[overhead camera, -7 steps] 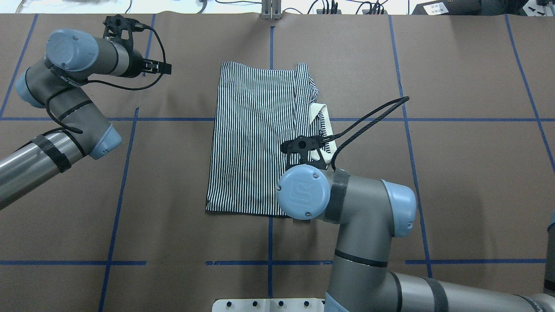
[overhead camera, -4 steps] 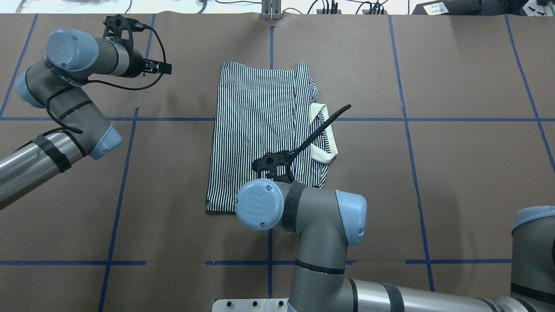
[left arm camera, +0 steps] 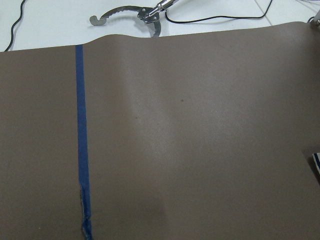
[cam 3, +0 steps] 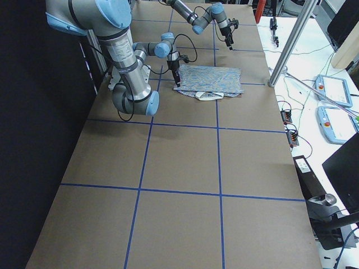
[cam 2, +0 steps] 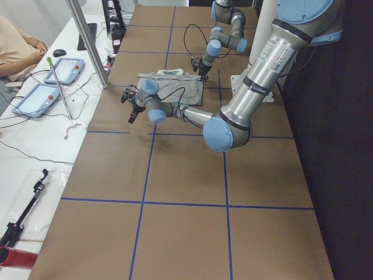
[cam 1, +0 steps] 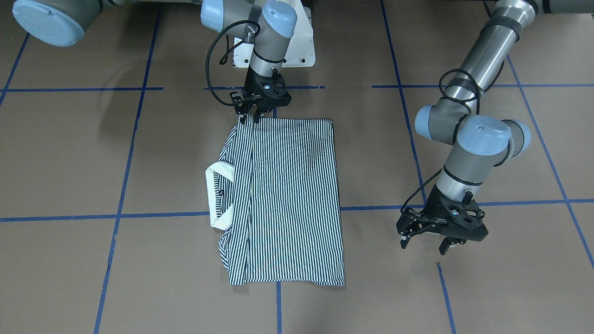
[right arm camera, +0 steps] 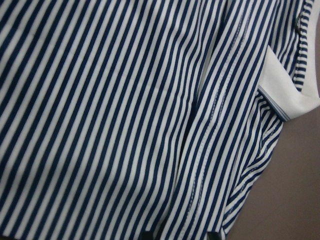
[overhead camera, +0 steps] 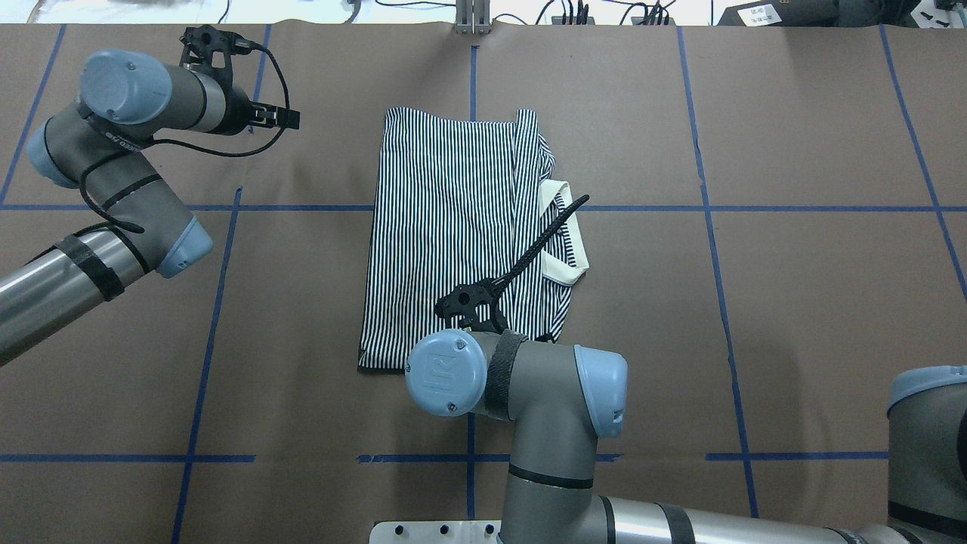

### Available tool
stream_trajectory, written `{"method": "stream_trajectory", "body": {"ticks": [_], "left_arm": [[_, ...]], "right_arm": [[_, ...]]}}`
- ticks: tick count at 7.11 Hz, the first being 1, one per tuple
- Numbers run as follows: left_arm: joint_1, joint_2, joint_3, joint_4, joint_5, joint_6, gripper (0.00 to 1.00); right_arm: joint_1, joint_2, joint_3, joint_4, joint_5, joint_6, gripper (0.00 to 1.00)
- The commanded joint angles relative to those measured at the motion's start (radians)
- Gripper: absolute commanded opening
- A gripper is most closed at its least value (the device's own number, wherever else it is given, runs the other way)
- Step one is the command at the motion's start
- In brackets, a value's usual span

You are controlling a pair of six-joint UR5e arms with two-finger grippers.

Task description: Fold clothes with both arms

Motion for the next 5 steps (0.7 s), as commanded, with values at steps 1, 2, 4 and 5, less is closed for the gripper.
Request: {"method": "stream_trajectory", "body": {"ticks": [1, 2, 4, 5], "left_arm": [[0.002, 0.000, 0.000, 0.000, 0.000, -0.001, 1.00], [0.002, 0.000, 0.000, 0.000, 0.000, -0.001, 1.00], [0.002, 0.000, 0.000, 0.000, 0.000, -0.001, 1.00], [0.002, 0.000, 0.000, 0.000, 0.000, -0.001, 1.00]], "right_arm": [[0.006, -0.003, -0.001, -0.006, -0.006, -0.039, 0.18], [0.012, -0.008, 0.007, -0.006, -0.007, -0.050, 0.15], [0.013, -0.029, 0.017, -0.004, -0.010, -0.047, 0.00], [0.013, -0.070, 0.061, -0.004, -0.010, -0.047, 0.00]]}}
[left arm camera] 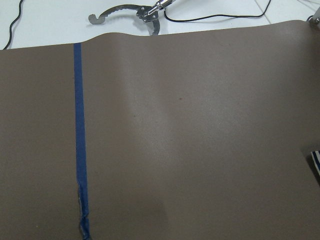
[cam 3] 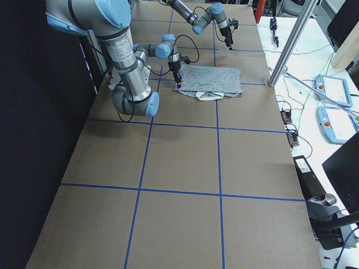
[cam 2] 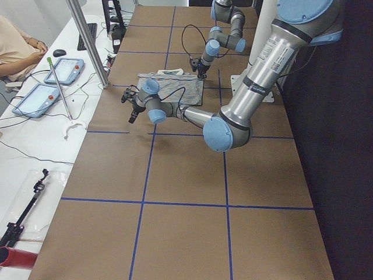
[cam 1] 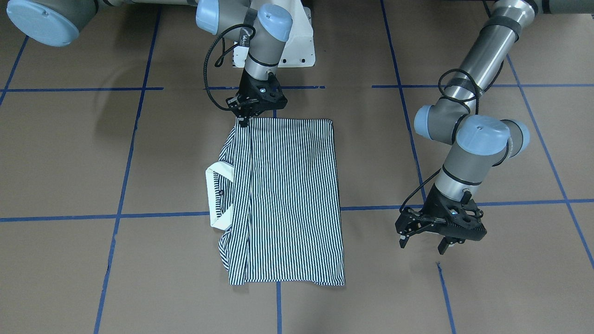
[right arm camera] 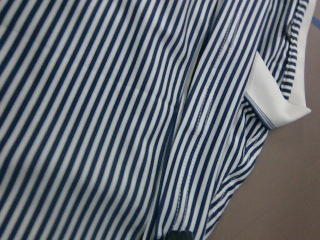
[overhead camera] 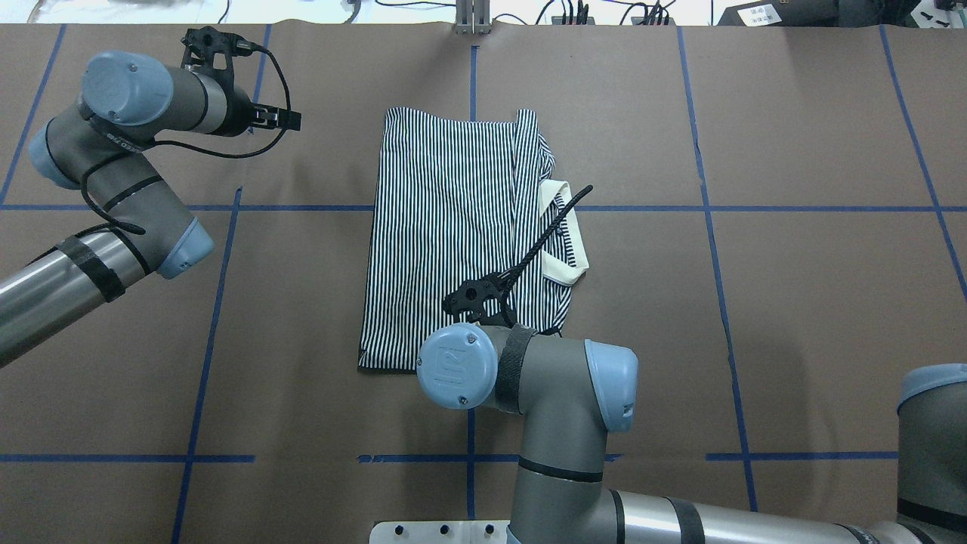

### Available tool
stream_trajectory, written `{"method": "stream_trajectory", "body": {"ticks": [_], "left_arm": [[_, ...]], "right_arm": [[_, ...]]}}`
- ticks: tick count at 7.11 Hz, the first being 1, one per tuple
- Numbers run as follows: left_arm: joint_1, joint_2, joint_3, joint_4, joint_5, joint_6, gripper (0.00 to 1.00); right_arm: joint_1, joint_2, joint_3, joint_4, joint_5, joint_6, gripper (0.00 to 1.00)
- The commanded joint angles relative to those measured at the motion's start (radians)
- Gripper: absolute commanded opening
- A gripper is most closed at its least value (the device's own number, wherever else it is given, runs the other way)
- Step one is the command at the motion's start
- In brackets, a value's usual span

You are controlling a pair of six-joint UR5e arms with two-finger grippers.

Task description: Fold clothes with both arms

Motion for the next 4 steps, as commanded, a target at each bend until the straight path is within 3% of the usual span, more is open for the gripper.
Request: {"method": "stream_trajectory", "body": {"ticks": [1, 4], "left_arm": [[0.002, 0.000, 0.000, 0.000, 0.000, -0.002, 1.00], [0.002, 0.000, 0.002, 0.000, 0.000, 0.000, 1.00]], "right_arm": [[0.001, -0.107, 0.107, 0.001, -0.001, 0.001, 0.00], [-0.021, -0.179, 0.176, 0.002, -0.025, 0.015, 0.00]]}}
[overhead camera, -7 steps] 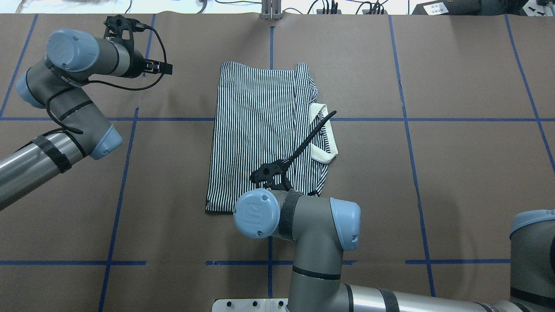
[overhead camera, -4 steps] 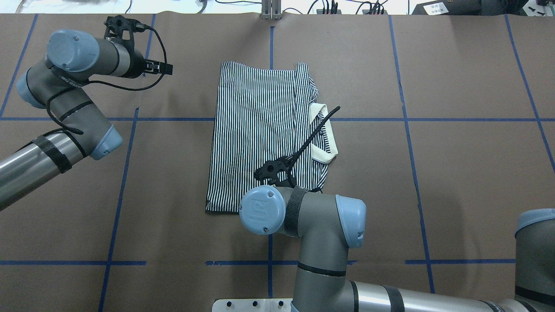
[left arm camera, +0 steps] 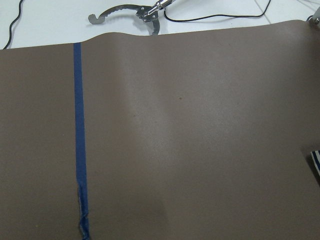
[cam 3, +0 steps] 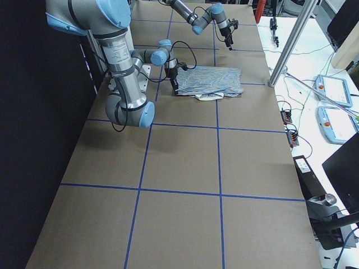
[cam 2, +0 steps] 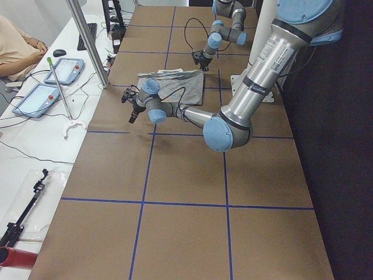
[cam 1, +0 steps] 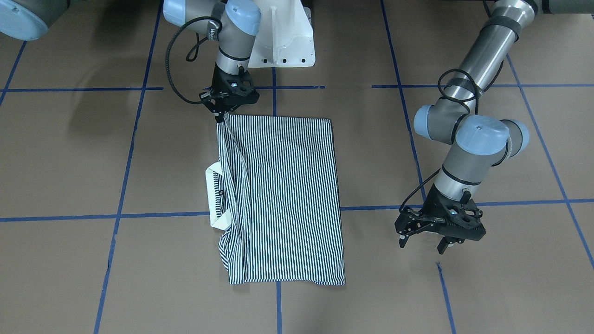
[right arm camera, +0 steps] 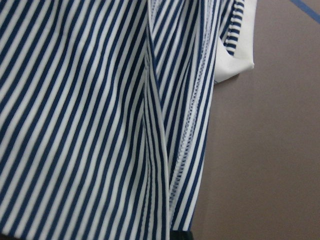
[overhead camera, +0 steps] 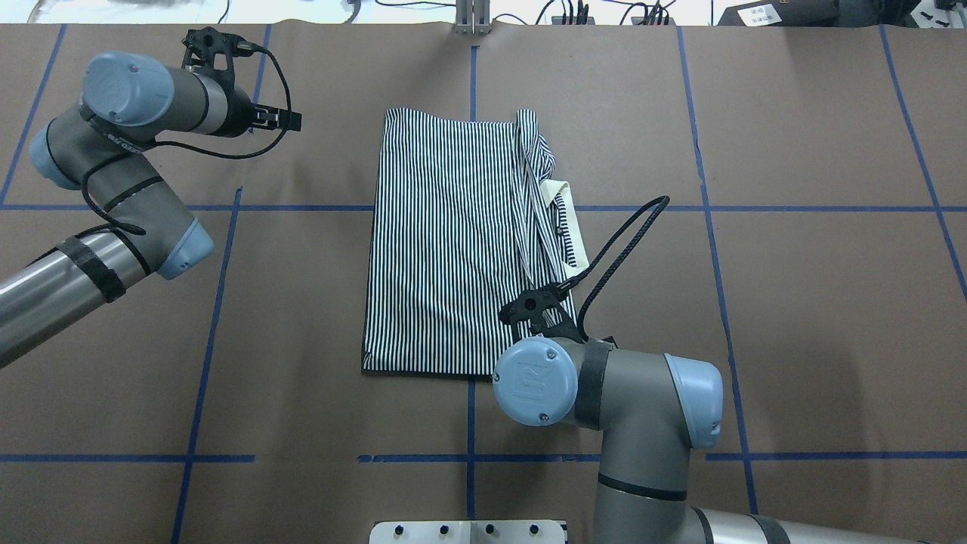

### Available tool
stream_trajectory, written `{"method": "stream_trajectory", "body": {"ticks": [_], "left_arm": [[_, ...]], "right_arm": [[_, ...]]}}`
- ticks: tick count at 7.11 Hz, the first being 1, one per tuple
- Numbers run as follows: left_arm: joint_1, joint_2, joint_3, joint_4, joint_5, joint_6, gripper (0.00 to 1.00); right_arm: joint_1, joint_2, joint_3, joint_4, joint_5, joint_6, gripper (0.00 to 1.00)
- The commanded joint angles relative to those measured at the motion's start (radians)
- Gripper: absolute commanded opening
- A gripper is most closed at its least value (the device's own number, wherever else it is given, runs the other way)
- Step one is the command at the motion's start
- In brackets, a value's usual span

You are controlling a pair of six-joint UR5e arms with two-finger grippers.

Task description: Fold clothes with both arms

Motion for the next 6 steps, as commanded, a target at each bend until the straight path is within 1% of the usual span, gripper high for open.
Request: {"method": "stream_trajectory", "body": {"ticks": [1, 2, 4, 6], "left_arm": [[0.000, 0.000, 0.001, 0.000, 0.000, 0.000, 1.00], [0.000, 0.000, 0.001, 0.000, 0.000, 0.000, 1.00], [0.006, 0.000, 0.001, 0.000, 0.002, 0.000, 1.00], [0.006, 0.000, 0.001, 0.000, 0.002, 0.000, 1.00]], "right_arm": [[-0.017, -0.030, 0.015, 0.007, -0.025, 0.007, 0.56], [-0.017, -0.036, 0.023, 0.009, -0.025, 0.024, 1.00], [0.005, -0.035, 0.090, 0.004, -0.017, 0.009, 1.00], [0.029, -0.026, 0.074, 0.035, -0.017, -0.017, 1.00]]}}
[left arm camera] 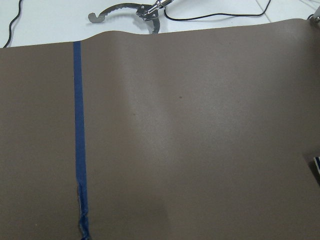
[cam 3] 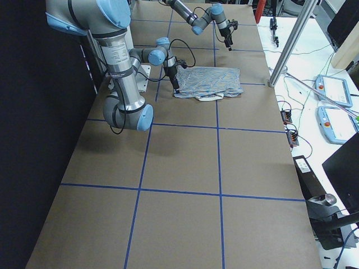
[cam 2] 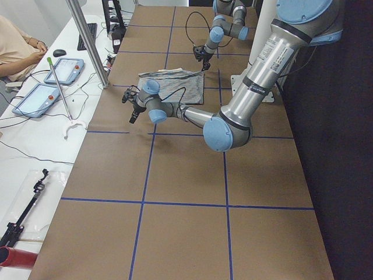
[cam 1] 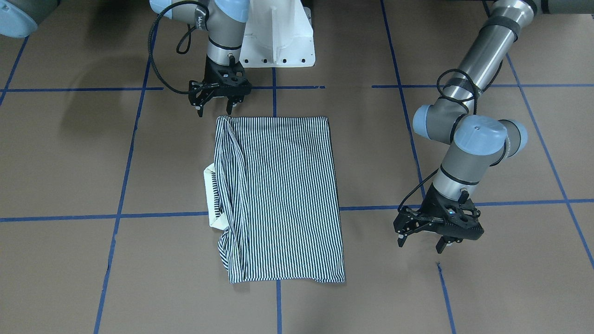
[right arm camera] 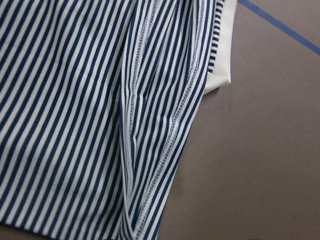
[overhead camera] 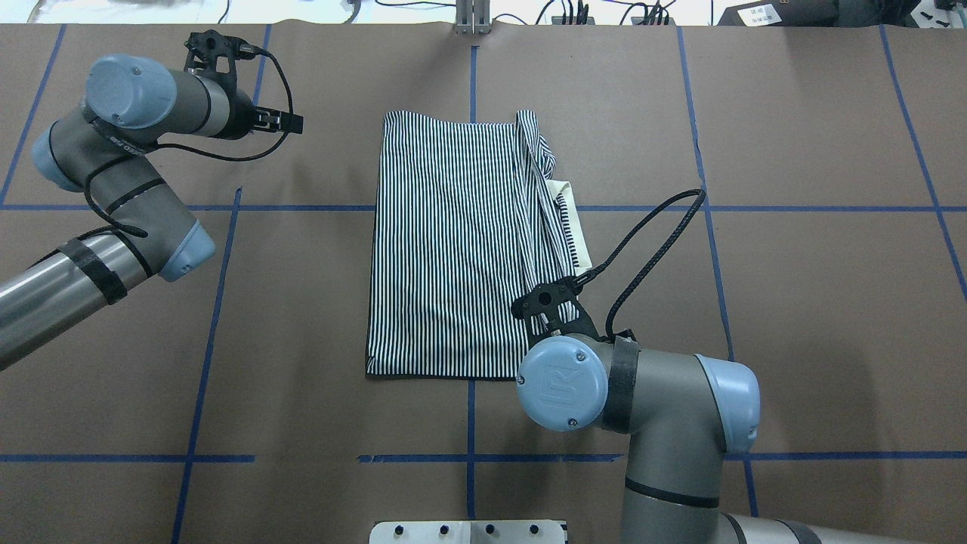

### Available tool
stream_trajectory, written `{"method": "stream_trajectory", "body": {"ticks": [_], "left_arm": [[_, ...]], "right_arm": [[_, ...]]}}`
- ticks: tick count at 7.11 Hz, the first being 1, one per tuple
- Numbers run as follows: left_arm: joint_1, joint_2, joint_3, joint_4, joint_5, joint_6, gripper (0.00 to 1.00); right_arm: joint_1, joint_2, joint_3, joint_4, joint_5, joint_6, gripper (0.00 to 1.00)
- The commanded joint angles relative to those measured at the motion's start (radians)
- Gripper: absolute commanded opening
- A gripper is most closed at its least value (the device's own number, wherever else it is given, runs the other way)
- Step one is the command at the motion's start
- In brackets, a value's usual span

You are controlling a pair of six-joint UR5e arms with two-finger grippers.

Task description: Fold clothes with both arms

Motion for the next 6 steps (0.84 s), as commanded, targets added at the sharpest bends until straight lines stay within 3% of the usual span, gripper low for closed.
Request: {"method": "stream_trajectory", "body": {"ticks": [1, 2, 3, 4, 6], "left_arm": [[0.001, 0.000, -0.002, 0.000, 0.001, -0.006, 1.00], [0.001, 0.000, -0.002, -0.002, -0.001, -0.017, 1.00], [0.001, 0.000, -0.002, -0.002, -0.001, -0.024, 1.00], [0.001, 0.000, -0.002, -0.002, -0.001, -0.025, 1.00], [0.005, 0.000, 0.000, -0.002, -0.001, -0.025, 1.00]], "right_arm": [[0.014, 0.007, -0.044, 0.077, -0.001, -0.005, 0.87], [0.016, 0.007, -0.078, 0.132, 0.001, -0.005, 0.44], [0.016, 0.010, -0.094, 0.143, 0.001, -0.005, 0.26], [0.014, 0.013, -0.094, 0.144, 0.002, -0.005, 0.26], [0.014, 0.018, -0.094, 0.145, 0.004, -0.005, 0.06]]}}
